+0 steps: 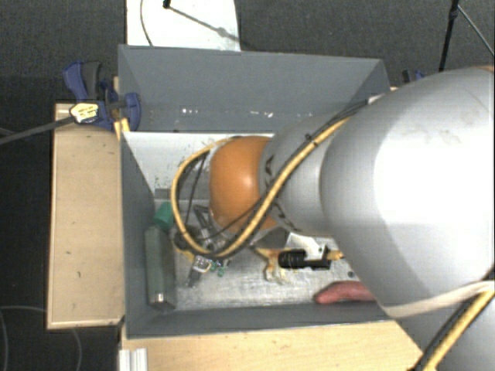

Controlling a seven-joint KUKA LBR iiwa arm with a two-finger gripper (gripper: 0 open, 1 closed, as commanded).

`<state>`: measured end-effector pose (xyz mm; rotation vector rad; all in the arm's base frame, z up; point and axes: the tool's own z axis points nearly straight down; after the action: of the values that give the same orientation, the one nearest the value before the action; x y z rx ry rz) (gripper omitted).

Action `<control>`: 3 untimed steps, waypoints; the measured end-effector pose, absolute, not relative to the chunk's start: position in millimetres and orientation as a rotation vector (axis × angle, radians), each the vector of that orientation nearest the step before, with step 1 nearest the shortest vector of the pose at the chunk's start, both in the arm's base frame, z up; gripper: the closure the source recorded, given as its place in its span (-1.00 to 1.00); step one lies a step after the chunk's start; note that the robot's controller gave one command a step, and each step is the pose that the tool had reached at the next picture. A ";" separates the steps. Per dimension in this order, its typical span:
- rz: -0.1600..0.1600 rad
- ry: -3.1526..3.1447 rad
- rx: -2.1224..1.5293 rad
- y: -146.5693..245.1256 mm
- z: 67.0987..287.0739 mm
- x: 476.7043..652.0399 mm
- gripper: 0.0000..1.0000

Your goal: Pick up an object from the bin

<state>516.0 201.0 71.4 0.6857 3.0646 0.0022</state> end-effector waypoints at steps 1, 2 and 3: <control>-0.005 2.971 1.019 220.1 71.6 530.1 1.00; -0.005 2.971 1.020 220.1 71.6 530.1 1.00; -0.006 2.971 1.021 219.7 74.9 529.3 1.00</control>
Offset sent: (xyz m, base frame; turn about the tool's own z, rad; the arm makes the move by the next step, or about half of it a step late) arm 0.0000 0.0000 0.0000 0.0000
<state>529.3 219.7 74.9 1.0208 2.9710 -0.0055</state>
